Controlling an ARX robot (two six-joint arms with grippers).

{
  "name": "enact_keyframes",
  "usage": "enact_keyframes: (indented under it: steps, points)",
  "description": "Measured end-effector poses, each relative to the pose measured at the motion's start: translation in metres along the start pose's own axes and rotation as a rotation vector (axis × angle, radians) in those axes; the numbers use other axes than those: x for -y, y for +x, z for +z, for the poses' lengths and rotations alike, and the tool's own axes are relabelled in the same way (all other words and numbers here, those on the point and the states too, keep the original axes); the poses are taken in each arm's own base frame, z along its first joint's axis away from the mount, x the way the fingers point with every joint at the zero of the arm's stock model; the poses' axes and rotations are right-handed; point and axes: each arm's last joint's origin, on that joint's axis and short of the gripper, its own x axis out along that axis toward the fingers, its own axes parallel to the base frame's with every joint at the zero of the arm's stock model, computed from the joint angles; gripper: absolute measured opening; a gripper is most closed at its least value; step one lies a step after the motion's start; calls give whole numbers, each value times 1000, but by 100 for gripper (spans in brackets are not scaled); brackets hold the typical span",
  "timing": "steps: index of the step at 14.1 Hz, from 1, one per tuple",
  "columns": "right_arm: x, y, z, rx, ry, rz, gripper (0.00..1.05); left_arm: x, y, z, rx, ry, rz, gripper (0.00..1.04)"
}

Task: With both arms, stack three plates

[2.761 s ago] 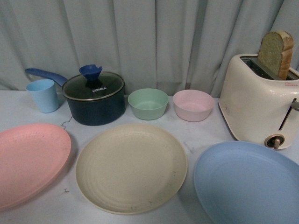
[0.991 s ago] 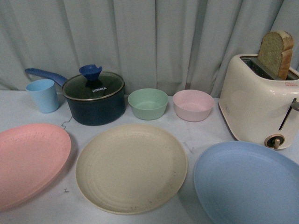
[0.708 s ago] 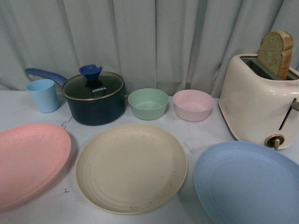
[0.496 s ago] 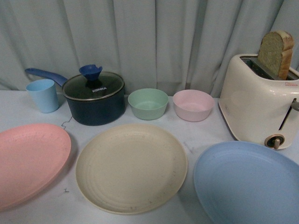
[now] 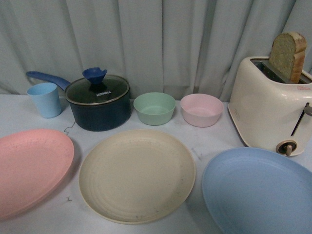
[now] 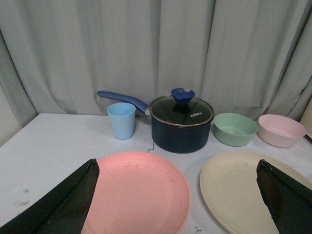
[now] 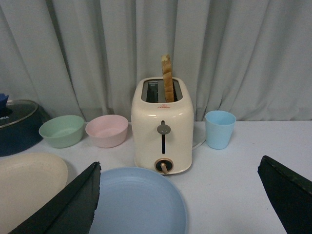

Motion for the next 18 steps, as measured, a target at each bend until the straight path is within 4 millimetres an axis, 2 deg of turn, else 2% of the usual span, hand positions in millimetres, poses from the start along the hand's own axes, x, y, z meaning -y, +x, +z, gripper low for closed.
enact_keyframes:
  steps: [18]
  points:
    - [0,0,0,0,0,0,98,0,0,0,0,0,0,98]
